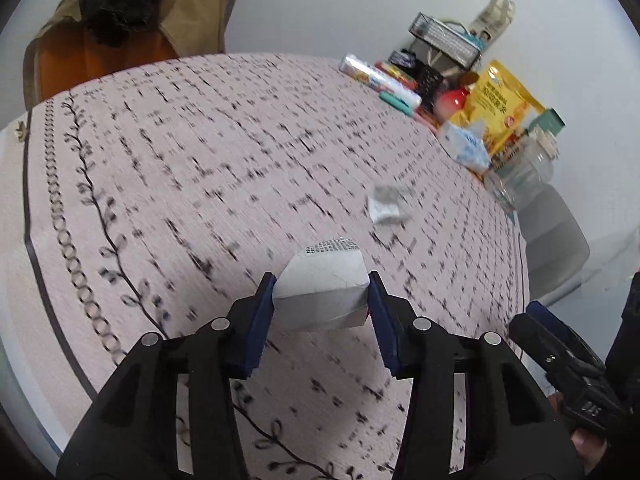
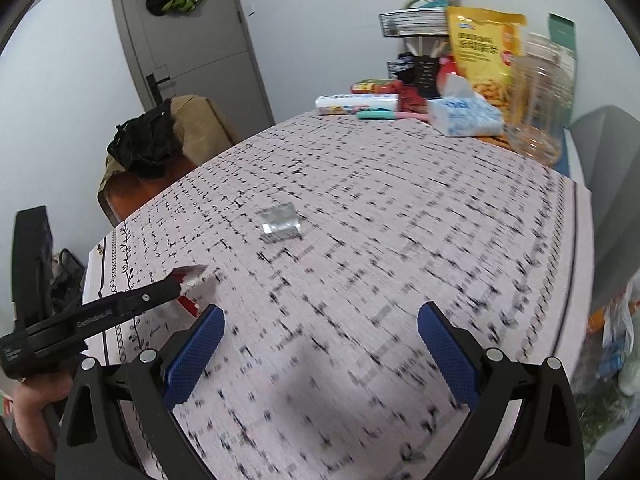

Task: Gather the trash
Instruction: 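Grasp the white paper box with left tool while right tool grasps foil blister pack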

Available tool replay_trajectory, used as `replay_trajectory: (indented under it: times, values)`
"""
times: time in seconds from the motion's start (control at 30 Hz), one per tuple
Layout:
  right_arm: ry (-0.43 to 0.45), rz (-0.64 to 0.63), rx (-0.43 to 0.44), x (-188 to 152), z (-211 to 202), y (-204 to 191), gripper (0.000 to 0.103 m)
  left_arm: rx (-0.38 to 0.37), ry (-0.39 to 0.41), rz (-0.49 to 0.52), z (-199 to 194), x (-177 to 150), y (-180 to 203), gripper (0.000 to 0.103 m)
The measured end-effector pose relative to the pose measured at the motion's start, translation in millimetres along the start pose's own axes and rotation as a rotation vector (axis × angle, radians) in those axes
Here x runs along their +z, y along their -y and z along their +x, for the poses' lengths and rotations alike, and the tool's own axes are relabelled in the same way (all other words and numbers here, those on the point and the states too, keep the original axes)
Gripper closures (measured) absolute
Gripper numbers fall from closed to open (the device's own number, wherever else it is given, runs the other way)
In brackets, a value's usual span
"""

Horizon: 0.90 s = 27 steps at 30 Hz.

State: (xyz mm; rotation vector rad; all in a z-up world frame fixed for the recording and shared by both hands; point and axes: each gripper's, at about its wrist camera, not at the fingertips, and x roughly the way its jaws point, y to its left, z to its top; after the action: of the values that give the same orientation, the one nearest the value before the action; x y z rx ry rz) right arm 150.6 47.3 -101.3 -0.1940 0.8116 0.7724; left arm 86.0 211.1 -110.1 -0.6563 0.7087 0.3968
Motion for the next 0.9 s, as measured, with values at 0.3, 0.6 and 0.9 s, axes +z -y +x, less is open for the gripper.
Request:
replay_trajectory:
  times: [0.3, 0.6, 0.9]
  values:
    - [-0.033, -0.054, 0.008, 32, 45, -35, 0.009, 0.03, 0.038, -0.033, 5, 25, -23, 0.057]
    - [-0.091, -0.103, -0.034, 56, 106, -48, 0.008, 0.023, 0.053, -0.082, 7, 35, -45, 0.057]
    - [-0.137, -0.134, -0.051, 64, 146, -55, 0.03, 0.032, 0.064, -0.109, 5, 43, -61, 0.057]
